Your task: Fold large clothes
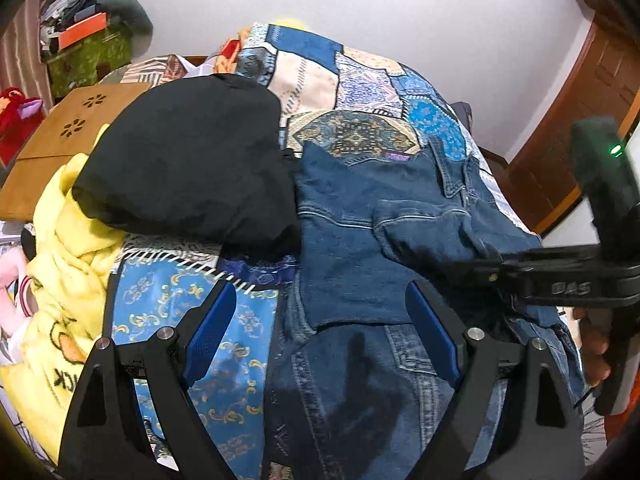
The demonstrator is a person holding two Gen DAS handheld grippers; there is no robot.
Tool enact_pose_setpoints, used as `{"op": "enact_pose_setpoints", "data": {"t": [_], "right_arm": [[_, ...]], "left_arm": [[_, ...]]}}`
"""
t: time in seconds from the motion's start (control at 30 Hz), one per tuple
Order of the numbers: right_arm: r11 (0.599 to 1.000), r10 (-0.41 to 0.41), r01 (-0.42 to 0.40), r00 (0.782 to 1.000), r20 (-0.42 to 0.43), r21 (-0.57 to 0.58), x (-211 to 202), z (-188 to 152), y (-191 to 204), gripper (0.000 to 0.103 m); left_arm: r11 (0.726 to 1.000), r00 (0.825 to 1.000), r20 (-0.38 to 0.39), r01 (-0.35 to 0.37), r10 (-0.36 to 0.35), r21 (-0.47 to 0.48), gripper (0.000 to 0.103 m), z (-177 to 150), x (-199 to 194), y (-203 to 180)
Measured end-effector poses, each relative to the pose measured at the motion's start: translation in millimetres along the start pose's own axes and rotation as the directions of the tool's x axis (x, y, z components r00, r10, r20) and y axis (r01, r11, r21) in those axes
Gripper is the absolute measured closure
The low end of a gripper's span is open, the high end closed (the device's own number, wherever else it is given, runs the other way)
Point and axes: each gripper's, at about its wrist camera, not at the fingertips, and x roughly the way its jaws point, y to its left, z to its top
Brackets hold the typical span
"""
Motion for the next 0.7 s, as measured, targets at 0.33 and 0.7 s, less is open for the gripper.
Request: {"op": "enact_pose_setpoints", "data": {"t": [0.33,0.7], "right_arm": [[0.994,-0.104,0.095,0.962,0.254,0.047,-91,-15,-45,0.061],[0.924,-0.372,0.32,0.88,0.294,0.211,-135,-68,-137,0.058]], "left_arm": [[0.992,0.999,0.01,0.051,-0.052,0.118,0.016,20,2,-60],[0.96,0.997,-0.075,0.042,-0.022,0.278,0.016,39,55,-137]]}}
